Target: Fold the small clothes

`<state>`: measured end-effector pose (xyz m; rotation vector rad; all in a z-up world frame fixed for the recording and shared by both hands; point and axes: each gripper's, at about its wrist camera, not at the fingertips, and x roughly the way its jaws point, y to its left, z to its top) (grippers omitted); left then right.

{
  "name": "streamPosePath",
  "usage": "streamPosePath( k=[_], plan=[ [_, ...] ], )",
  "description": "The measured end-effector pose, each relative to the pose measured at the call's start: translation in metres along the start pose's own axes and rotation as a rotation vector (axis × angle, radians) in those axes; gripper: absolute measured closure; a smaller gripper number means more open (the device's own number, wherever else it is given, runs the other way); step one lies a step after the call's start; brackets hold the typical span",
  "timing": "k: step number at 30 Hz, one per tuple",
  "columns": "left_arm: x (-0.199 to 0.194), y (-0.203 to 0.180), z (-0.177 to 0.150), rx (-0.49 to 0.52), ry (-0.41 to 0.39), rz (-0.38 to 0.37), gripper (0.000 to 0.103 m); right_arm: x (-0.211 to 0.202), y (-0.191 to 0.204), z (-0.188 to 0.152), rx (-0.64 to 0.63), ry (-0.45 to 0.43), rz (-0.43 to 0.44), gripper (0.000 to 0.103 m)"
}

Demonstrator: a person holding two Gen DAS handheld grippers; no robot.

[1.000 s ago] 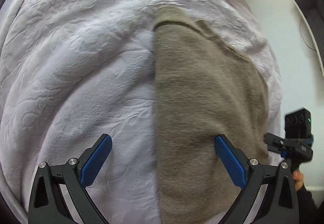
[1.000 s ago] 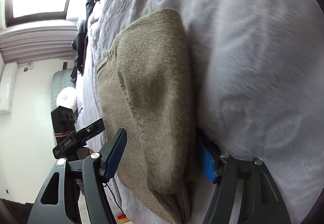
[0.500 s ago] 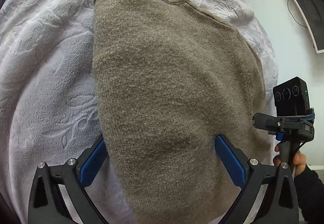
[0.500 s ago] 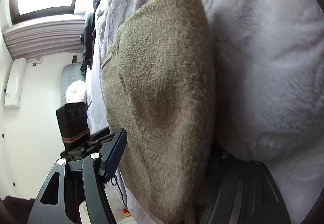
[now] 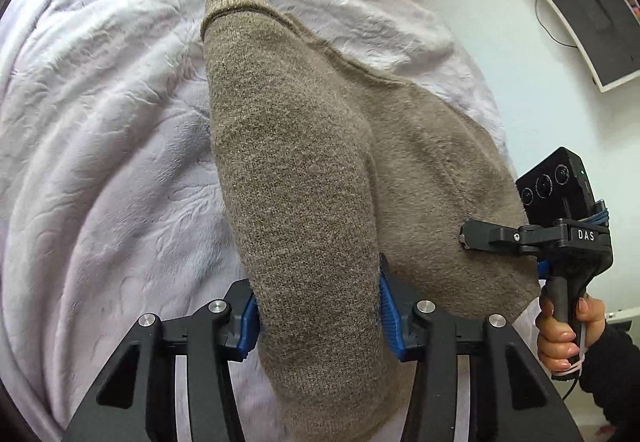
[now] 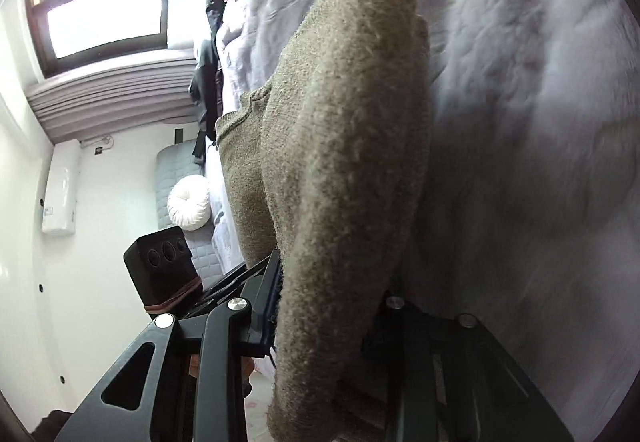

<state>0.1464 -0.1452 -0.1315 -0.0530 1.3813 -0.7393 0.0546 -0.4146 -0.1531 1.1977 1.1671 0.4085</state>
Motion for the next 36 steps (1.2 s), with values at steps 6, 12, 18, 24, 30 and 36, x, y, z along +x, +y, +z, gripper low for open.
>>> streamPosePath(
  k=[6,12,18,24,30,36],
  plan=[
    [-0.038,0.007,-0.033,-0.008,0.005,0.014,0.053,0.008,0.027,-0.028,-0.034,0.038,-0.001,0.070],
    [-0.059,0.019,-0.081,-0.031,0.031,0.070,0.053,0.032,0.041,-0.067,-0.059,0.081,-0.029,0.070],
    [-0.065,0.033,-0.121,-0.066,0.063,0.093,0.053,0.057,0.039,-0.104,-0.025,0.115,-0.029,0.070],
    [-0.043,0.045,-0.146,-0.099,0.112,0.147,0.052,0.091,0.030,-0.108,-0.001,0.162,-0.125,0.069],
    [-0.047,0.052,-0.153,-0.136,0.105,0.158,0.052,0.093,0.034,-0.099,-0.006,0.176,-0.231,0.063],
    [-0.055,0.055,-0.155,-0.152,0.109,0.195,0.047,0.071,0.045,-0.097,-0.074,0.155,-0.348,0.051]
  ],
)
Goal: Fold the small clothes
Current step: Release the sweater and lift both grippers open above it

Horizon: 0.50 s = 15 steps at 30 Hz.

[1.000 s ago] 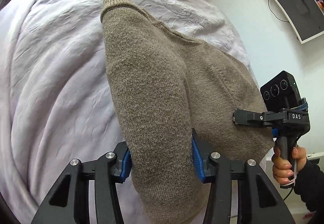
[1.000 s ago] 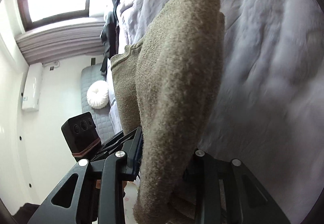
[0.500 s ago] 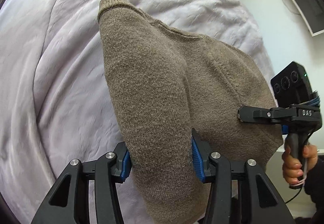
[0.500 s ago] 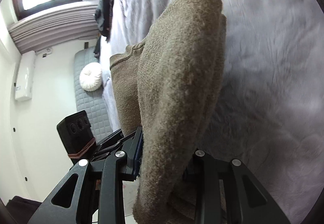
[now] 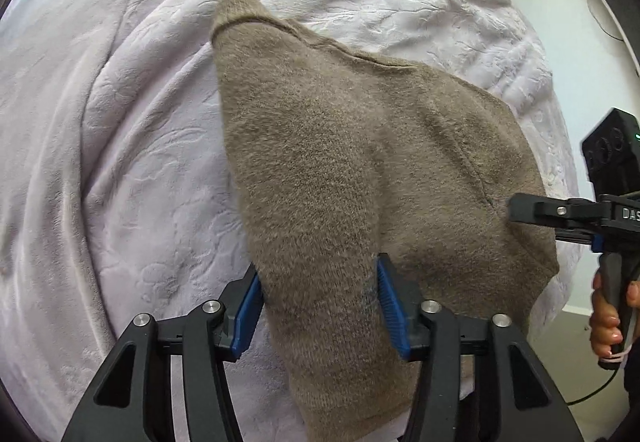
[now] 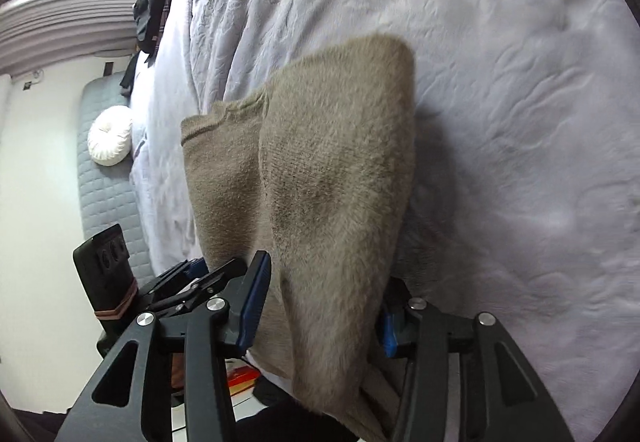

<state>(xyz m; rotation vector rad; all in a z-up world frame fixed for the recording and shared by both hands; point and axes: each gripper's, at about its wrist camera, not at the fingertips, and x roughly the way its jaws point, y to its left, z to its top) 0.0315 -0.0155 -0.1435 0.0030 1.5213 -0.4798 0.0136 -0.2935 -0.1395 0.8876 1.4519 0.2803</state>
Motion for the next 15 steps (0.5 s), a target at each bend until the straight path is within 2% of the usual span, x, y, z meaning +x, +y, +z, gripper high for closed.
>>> streamPosePath(
  k=[3,6,8,10,13,15],
  plan=[
    [-0.003,0.005,-0.001,-0.007,0.006,0.014,0.047,-0.010,0.000,-0.003,0.008,-0.023,-0.016,0.052],
    [-0.007,0.008,-0.003,-0.002,0.005,0.033,0.047,-0.017,-0.002,-0.007,-0.011,-0.034,-0.066,0.078],
    [-0.012,0.011,-0.006,0.006,0.002,0.046,0.045,-0.021,-0.003,-0.009,-0.045,-0.047,-0.134,0.079],
    [-0.015,0.011,-0.007,0.009,-0.006,0.076,0.037,-0.022,-0.004,-0.010,-0.060,-0.053,-0.201,0.079],
    [-0.020,0.013,-0.008,0.011,-0.021,0.095,0.037,-0.020,-0.008,-0.006,-0.068,-0.065,-0.334,0.079],
    [-0.026,0.016,-0.011,0.006,-0.037,0.120,0.037,-0.023,-0.013,-0.005,-0.044,-0.070,-0.357,0.079]
  ],
)
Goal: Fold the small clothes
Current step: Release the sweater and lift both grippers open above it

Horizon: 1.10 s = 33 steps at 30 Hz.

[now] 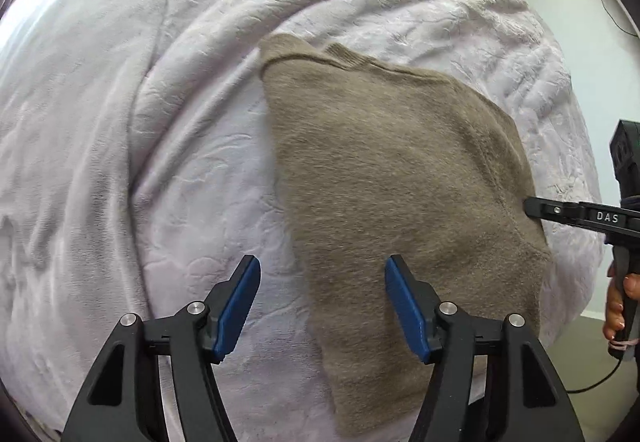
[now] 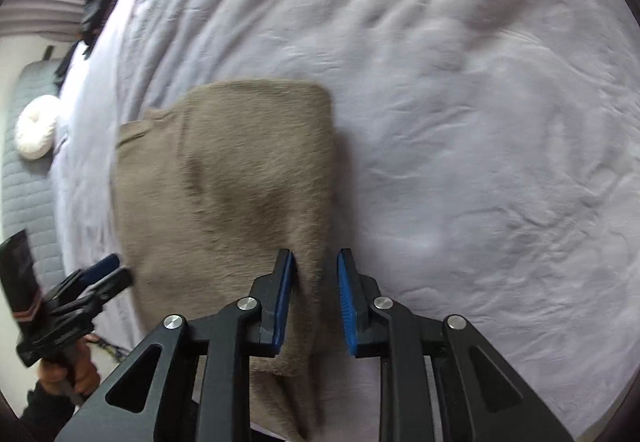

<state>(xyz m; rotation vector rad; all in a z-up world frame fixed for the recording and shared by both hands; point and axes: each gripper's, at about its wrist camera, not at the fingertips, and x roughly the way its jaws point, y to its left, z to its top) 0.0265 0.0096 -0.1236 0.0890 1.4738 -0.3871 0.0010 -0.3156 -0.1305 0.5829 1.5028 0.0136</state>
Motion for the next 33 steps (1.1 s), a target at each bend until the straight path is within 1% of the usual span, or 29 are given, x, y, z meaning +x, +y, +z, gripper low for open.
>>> streamPosePath(
  k=[2,5,7,9,11,12,14,15,17,19,22,24,25,27,29,30,31,33],
  plan=[
    [-0.006,0.003,-0.003,-0.002,-0.017,0.026,0.037,-0.008,-0.004,-0.002,0.023,-0.013,-0.007,0.079],
    [-0.012,0.005,-0.009,0.007,-0.023,0.030,0.037,-0.022,0.001,-0.009,0.001,-0.045,-0.033,0.079],
    [-0.012,0.002,-0.014,0.027,-0.017,0.039,0.037,-0.035,0.012,-0.015,-0.025,-0.072,0.005,0.079],
    [-0.004,-0.003,-0.017,0.044,0.003,0.073,0.037,-0.041,0.027,-0.024,-0.072,-0.078,0.058,0.079],
    [0.005,-0.006,-0.020,0.041,0.016,0.094,0.037,-0.038,0.047,-0.032,-0.132,-0.063,0.072,0.079],
    [0.008,-0.005,-0.022,0.039,0.013,0.101,0.037,-0.032,0.057,-0.037,-0.173,-0.043,0.060,0.079],
    [0.015,-0.002,-0.024,0.023,0.017,0.102,0.037,-0.012,0.071,-0.045,-0.242,0.005,-0.012,0.079],
    [0.016,0.000,-0.025,0.014,0.019,0.094,0.036,-0.003,0.072,-0.048,-0.253,0.020,-0.046,0.079],
    [0.018,0.003,-0.025,0.003,0.016,0.106,0.022,0.015,0.064,-0.049,-0.247,0.040,-0.077,0.080],
    [0.018,0.007,-0.024,-0.003,0.020,0.103,0.022,0.019,0.055,-0.048,-0.220,0.049,-0.076,0.089],
    [0.012,0.009,-0.026,-0.013,0.014,0.108,0.022,0.006,0.045,-0.044,-0.176,0.051,-0.036,0.089],
    [0.009,0.009,-0.028,-0.013,0.016,0.122,0.022,-0.006,0.041,-0.042,-0.151,0.044,-0.010,0.085],
    [0.007,0.008,-0.028,-0.015,0.019,0.129,0.022,-0.010,0.040,-0.041,-0.140,0.039,-0.007,0.084],
    [0.003,0.007,-0.029,-0.017,0.021,0.137,0.022,-0.022,0.034,-0.039,-0.124,0.025,-0.012,0.083],
    [-0.002,0.003,-0.030,-0.022,0.019,0.144,0.022,-0.031,0.032,-0.038,-0.109,0.010,-0.026,0.077],
    [-0.006,-0.001,-0.034,-0.025,0.017,0.145,0.022,-0.032,0.034,-0.039,-0.103,0.006,-0.032,0.067],
    [-0.009,-0.003,-0.034,-0.029,0.014,0.146,0.022,-0.033,0.035,-0.038,-0.097,0.003,-0.047,0.053],
    [-0.015,-0.004,-0.035,-0.035,0.010,0.148,0.022,-0.035,0.041,-0.040,-0.095,-0.004,-0.068,0.044]
  ],
)
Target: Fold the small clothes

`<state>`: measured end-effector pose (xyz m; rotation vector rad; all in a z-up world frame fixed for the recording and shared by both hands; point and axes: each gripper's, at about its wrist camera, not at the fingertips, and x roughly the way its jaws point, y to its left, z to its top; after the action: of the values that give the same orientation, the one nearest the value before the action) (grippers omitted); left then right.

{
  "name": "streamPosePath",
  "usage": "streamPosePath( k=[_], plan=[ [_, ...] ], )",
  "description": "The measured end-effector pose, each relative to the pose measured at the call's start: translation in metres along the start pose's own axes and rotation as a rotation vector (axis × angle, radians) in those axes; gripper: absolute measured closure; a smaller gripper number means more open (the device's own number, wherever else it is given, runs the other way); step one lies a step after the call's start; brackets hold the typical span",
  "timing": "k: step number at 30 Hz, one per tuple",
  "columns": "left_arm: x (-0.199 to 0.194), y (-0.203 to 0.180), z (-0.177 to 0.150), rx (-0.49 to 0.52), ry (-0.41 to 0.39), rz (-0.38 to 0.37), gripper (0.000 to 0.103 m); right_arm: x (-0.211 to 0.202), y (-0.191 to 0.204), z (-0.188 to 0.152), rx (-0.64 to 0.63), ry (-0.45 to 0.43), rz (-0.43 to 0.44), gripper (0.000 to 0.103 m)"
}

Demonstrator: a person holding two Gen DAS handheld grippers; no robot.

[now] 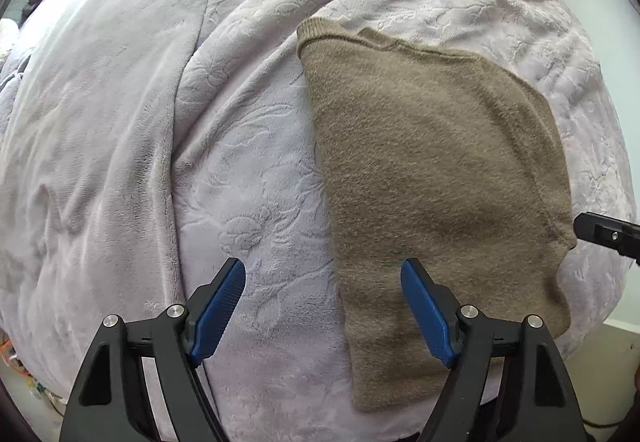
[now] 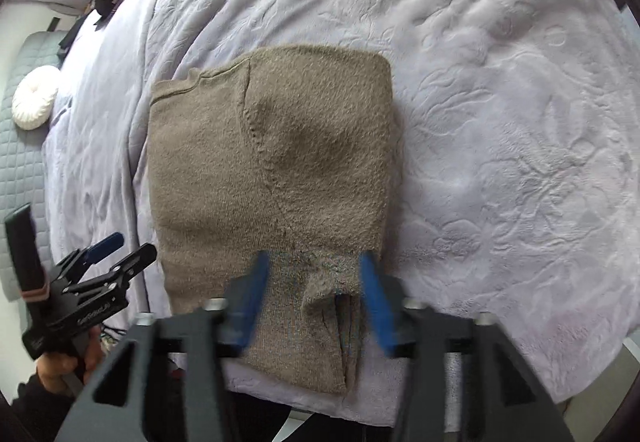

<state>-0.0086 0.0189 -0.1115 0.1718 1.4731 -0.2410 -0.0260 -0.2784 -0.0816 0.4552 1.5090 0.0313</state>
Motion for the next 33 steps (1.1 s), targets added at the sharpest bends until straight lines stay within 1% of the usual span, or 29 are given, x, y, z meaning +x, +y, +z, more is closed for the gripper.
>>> streamPosePath(
  k=[1,2,3,4,6,7,9,14,15,16,21,26,33],
  plan=[
    [-0.003,-0.001,0.000,-0.005,0.000,0.004,0.022,0.003,0.005,-0.008,-0.003,-0.004,-0.004,0.044],
    [-0.005,-0.002,0.001,-0.009,0.000,0.007,0.022,0.003,0.008,-0.008,-0.005,-0.005,-0.007,0.043],
    [-0.007,-0.003,0.000,-0.014,0.003,0.006,0.022,0.001,0.009,-0.007,-0.006,-0.002,-0.012,0.039],
    [-0.009,-0.005,0.000,-0.017,0.007,0.005,0.022,-0.002,0.008,-0.003,-0.007,0.000,-0.021,0.032],
    [-0.010,-0.006,0.000,-0.027,0.015,-0.001,0.022,-0.002,0.013,-0.002,-0.008,-0.005,-0.032,0.025],
    [-0.012,-0.006,0.001,-0.033,0.016,-0.004,0.022,-0.003,0.016,-0.002,-0.011,-0.010,-0.036,0.023],
    [-0.011,-0.010,0.001,-0.039,0.018,-0.006,0.022,-0.003,0.021,-0.002,-0.016,-0.015,-0.049,0.022],
    [-0.010,-0.006,0.002,-0.045,0.028,-0.008,0.022,-0.001,0.028,-0.001,-0.028,-0.020,-0.087,0.021],
    [-0.009,-0.007,0.004,-0.046,0.029,-0.008,0.022,-0.001,0.028,-0.001,-0.028,-0.023,-0.100,0.016],
    [-0.009,-0.007,0.004,-0.047,0.031,-0.007,0.022,0.000,0.028,-0.001,-0.029,-0.026,-0.107,0.001],
    [-0.010,-0.007,0.002,-0.040,0.032,0.006,0.022,-0.002,0.030,-0.002,-0.043,-0.041,-0.148,0.000],
    [-0.013,-0.010,0.000,-0.035,0.032,0.010,0.022,-0.001,0.031,-0.002,-0.047,-0.028,-0.160,0.000],
    [-0.014,-0.011,0.000,-0.041,0.036,0.012,0.022,-0.002,0.035,-0.004,-0.049,-0.036,-0.185,0.000]
  ],
)
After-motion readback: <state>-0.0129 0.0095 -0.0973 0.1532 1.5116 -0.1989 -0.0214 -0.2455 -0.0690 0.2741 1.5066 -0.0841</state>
